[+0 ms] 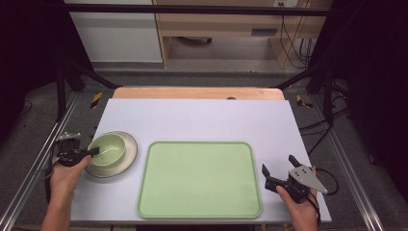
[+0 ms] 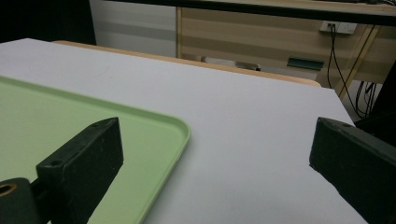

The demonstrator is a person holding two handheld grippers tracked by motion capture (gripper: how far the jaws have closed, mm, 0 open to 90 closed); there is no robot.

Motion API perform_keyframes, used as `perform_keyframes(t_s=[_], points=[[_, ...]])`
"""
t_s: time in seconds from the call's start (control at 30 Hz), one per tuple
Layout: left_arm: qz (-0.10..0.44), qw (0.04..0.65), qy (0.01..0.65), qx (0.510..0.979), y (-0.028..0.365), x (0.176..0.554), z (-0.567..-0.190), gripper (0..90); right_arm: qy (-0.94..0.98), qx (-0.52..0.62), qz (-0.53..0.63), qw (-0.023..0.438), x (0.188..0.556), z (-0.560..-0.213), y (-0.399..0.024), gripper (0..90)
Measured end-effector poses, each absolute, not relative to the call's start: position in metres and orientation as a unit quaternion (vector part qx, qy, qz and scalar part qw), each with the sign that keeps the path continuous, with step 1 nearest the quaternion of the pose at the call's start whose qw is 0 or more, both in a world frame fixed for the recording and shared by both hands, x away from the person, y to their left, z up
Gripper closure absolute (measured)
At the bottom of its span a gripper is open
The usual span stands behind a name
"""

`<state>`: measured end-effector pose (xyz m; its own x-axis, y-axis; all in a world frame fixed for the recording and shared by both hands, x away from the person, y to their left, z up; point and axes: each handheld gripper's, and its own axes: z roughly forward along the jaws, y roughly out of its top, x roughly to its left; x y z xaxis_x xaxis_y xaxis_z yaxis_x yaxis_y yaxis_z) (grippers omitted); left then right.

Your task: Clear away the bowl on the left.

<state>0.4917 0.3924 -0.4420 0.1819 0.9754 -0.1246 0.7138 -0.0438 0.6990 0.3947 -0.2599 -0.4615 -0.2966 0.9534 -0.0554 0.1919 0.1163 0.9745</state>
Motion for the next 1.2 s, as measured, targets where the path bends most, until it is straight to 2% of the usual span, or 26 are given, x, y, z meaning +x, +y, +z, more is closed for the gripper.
perform_keyframes(t_s=[0.43, 1.2], points=[[0.207, 0.322, 0.612, 0.692, 0.3907, 0.4919, -0.4424, 82.1, 0.639, 0.450, 0.489, 0.387, 0.3949, -0.4618, -0.2604, 3.1], [0.179, 0.378, 0.619, 0.665, 0.3952, 0.4886, -0.4395, 82.8, 0.639, 0.450, 0.490, 0.385, 0.3959, -0.4624, -0.2599, 3.1]])
